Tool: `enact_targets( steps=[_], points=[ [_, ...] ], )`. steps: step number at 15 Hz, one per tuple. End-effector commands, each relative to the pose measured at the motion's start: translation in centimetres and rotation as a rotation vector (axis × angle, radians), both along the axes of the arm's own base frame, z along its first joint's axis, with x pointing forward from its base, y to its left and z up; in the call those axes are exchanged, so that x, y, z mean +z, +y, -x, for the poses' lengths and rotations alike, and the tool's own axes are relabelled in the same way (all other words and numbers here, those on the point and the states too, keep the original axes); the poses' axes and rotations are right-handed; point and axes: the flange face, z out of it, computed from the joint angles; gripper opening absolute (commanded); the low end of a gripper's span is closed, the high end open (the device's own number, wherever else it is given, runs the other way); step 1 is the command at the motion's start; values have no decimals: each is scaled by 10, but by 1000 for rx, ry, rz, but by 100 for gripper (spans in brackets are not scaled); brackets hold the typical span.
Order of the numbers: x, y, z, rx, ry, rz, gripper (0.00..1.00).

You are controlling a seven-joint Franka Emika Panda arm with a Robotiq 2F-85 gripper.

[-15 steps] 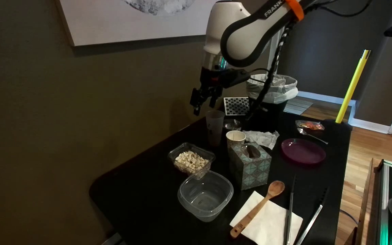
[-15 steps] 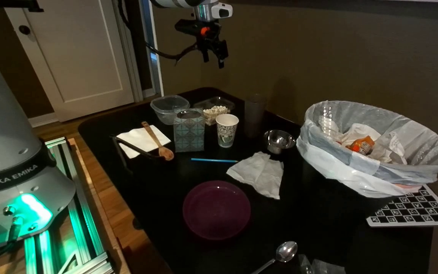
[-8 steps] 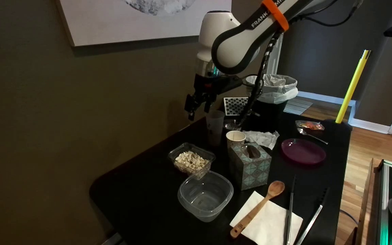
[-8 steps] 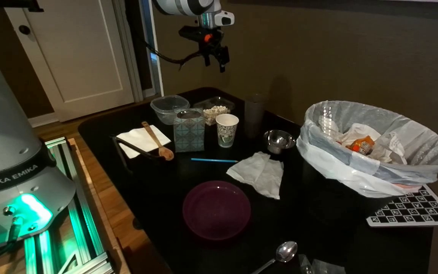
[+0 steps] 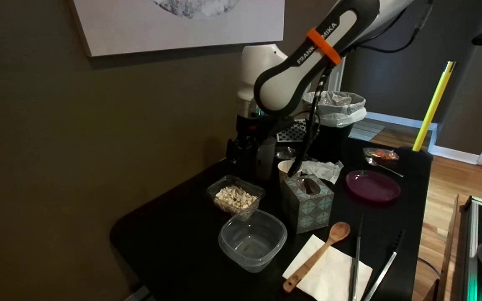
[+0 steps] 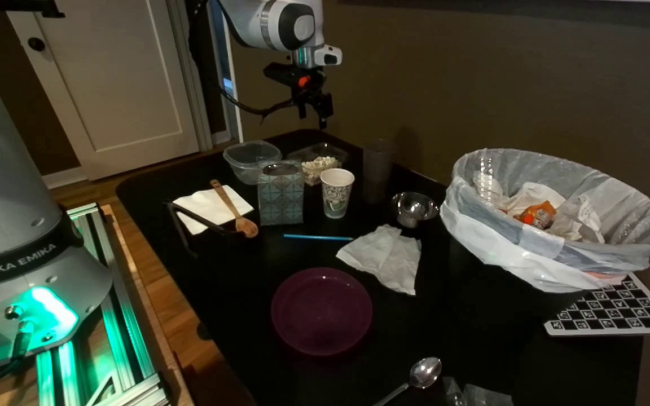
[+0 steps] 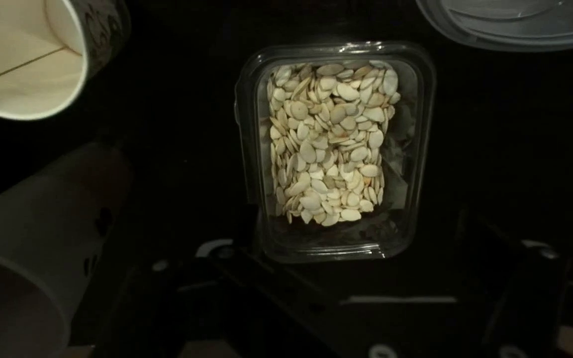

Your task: Put some contents from the clear container in the coffee cup then pour them out of the cup and into the bin.

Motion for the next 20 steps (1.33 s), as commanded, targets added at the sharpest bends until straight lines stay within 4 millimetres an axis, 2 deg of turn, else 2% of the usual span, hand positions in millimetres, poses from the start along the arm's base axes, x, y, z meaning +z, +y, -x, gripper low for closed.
enact_targets(
  steps=[1, 11, 14, 16, 19, 20],
  points=[
    [-34, 8, -16, -36, 2, -6, 100],
    [-96, 20, -53, -54, -58, -51, 99],
    [-108, 26, -58, -54, -52, -54, 90],
    [-116, 29, -60, -56, -47, -59, 91],
    [-126, 32, -62, -57, -38, -60, 84],
    [-128, 32, -63, -58, -36, -61, 71]
  ],
)
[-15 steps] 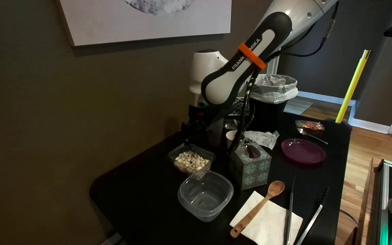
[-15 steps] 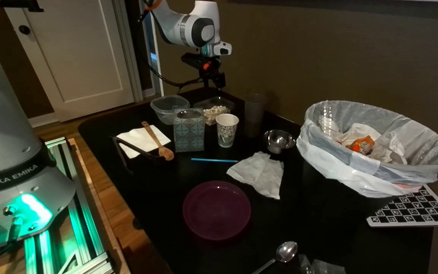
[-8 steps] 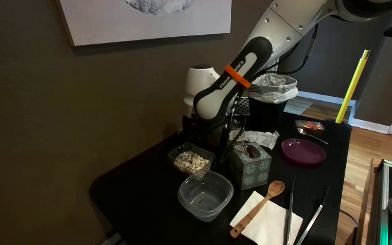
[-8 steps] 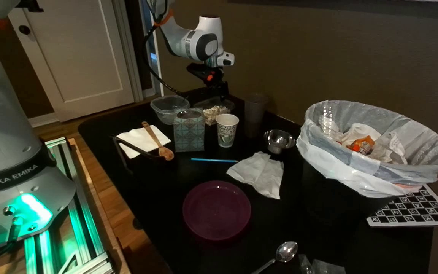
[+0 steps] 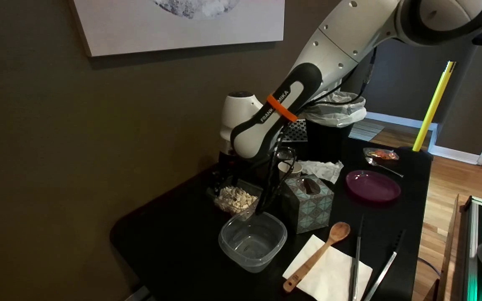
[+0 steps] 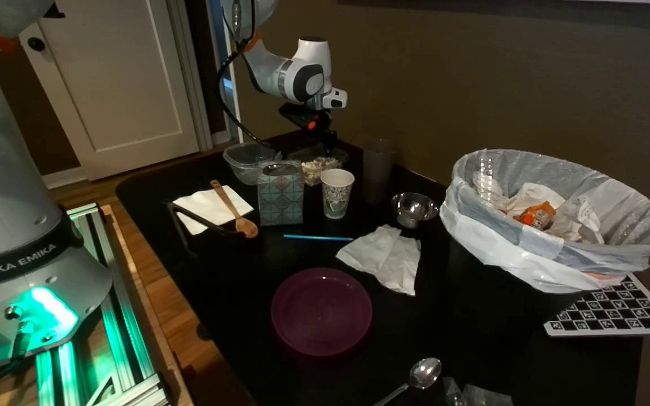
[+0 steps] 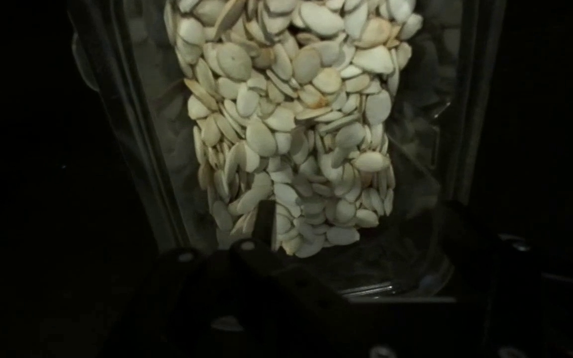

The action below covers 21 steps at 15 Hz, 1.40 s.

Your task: Put some contents from the clear container in the coffee cup then pour them out of the cup and into the bin.

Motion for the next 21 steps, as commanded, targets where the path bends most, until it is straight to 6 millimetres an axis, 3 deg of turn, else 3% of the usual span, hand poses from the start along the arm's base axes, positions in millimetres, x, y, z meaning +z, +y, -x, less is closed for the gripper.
enact_targets(
  steps=[1, 4, 6, 8, 11, 14, 18, 19, 21],
  points=[
    [-16, 3, -7, -11, 1, -4, 69],
    [-22, 2, -9, -12, 6, -3, 56],
    [-27, 2, -9, -13, 11, 0, 63],
    [-31, 2, -9, -8, 18, 7, 62],
    [-38, 2, -8, -7, 28, 10, 67],
    [-44, 2, -7, -7, 34, 11, 64],
    [-44, 1, -9, -9, 32, 10, 42],
    [-43, 1, -9, -9, 29, 10, 43],
    [-41, 1, -10, -11, 26, 11, 17]
  ],
)
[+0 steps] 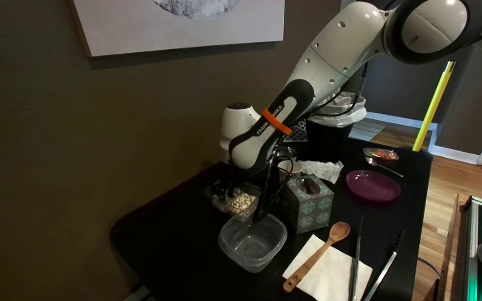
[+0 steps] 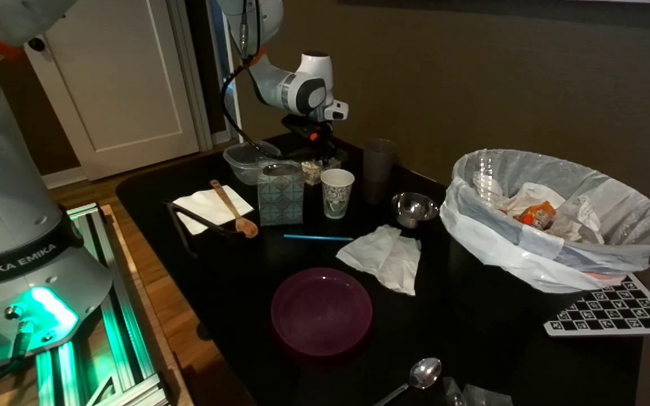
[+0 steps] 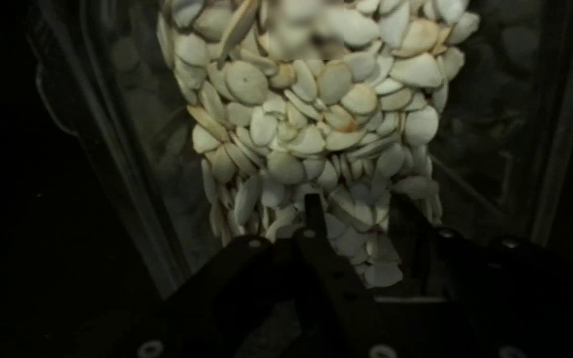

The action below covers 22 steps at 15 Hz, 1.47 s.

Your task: Put some contents from the clear container in the coffee cup then pour them out of the cup and into the bin.

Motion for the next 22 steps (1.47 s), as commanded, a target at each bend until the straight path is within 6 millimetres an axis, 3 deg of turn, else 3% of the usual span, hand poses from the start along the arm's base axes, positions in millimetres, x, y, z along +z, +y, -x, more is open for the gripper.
enact_targets(
  steps=[1, 8, 14, 22],
  points=[
    [-6, 3, -3, -3, 7, 3, 12],
    [-3, 4, -4, -4, 1, 6, 0],
    [7, 5, -2, -17, 7, 14, 1],
    [74, 4, 5, -35, -23, 32, 1]
  ],
)
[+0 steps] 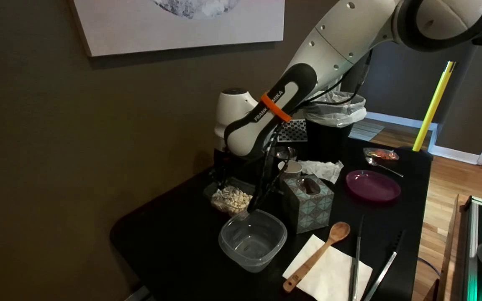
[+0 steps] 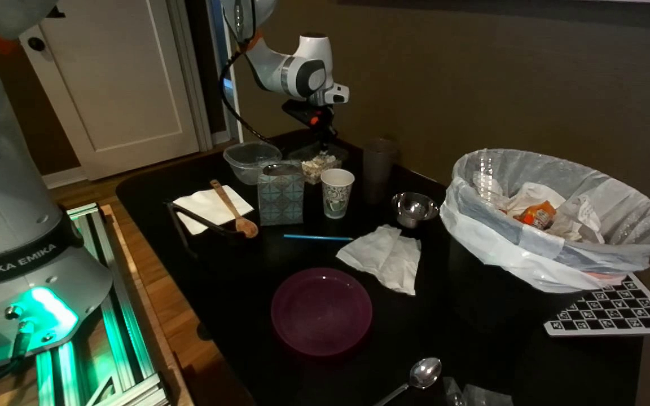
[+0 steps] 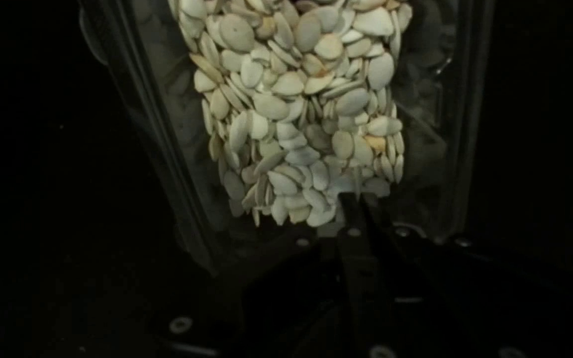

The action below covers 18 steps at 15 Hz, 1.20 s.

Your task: Put some contents from the clear container in the coffee cup then pour them out of the cup and into the bin.

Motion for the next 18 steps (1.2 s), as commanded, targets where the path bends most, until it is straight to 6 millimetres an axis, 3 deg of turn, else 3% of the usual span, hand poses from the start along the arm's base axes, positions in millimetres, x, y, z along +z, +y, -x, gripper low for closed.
enact_targets(
  steps=[1, 5, 11, 14, 18],
  points=[
    [37, -10, 14, -42, 9, 25, 1],
    [71, -31, 29, -96, 23, 29, 1],
    [113, -67, 71, -94, 117, 48, 1],
    [125, -89, 91, -50, 152, 61, 1],
    [123, -123, 114, 9, 204, 58, 1]
  ],
)
